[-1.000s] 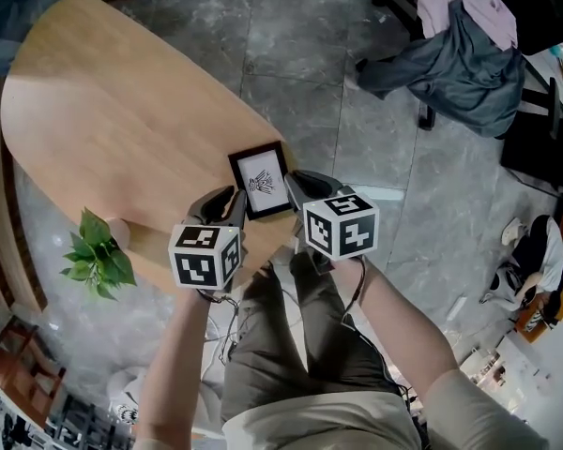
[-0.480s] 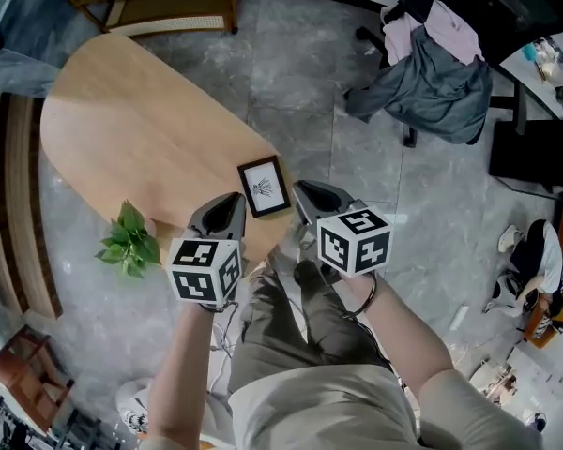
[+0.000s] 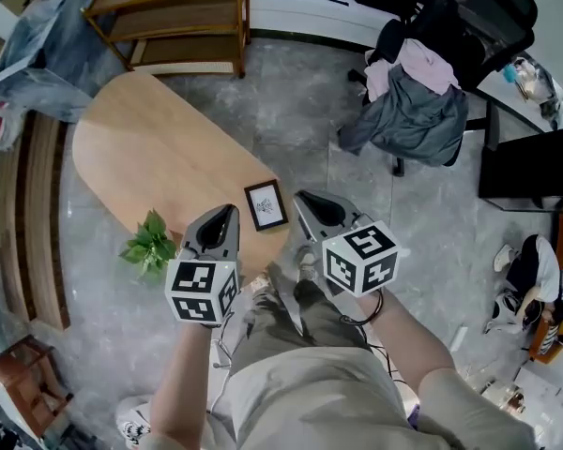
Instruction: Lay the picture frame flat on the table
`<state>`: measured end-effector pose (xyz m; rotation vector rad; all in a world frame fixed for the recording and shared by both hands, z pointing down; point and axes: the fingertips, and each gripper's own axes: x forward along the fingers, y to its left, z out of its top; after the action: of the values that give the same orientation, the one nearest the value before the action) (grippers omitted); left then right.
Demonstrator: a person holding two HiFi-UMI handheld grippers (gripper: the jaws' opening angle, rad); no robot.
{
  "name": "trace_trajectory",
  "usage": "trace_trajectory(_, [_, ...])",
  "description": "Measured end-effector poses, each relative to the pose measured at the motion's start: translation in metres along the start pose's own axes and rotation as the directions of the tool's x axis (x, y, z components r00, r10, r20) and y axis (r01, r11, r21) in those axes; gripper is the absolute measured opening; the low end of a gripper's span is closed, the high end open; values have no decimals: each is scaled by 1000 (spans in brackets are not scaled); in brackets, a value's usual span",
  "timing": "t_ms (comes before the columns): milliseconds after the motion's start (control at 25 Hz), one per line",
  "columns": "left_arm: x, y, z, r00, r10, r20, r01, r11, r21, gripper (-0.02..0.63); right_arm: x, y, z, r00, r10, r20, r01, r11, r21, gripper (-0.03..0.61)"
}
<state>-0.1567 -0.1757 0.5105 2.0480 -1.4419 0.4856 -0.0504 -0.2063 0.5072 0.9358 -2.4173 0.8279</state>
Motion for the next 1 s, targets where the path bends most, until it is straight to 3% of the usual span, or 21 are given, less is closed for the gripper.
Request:
trace_trajectory(280, [-72, -35, 74, 989, 0, 149, -10, 998, 68, 14, -69, 51, 71, 990, 49, 134, -33, 993, -116, 11])
trace_trajectory(640, [-160, -84, 147, 944, -26, 329, -11, 994, 110, 14, -154, 110, 122, 957, 129, 258, -86, 981, -174, 11])
trace_trajectory(840, [-193, -108, 169, 918, -40, 394, -39, 981, 191, 14, -189, 133, 149, 932, 165, 323, -95, 970, -222, 10])
trace_trajectory(1000, [-210, -120, 178, 904, -39, 426, -55, 977, 206, 14, -216, 147, 172, 911, 177, 372, -74, 959, -273, 9])
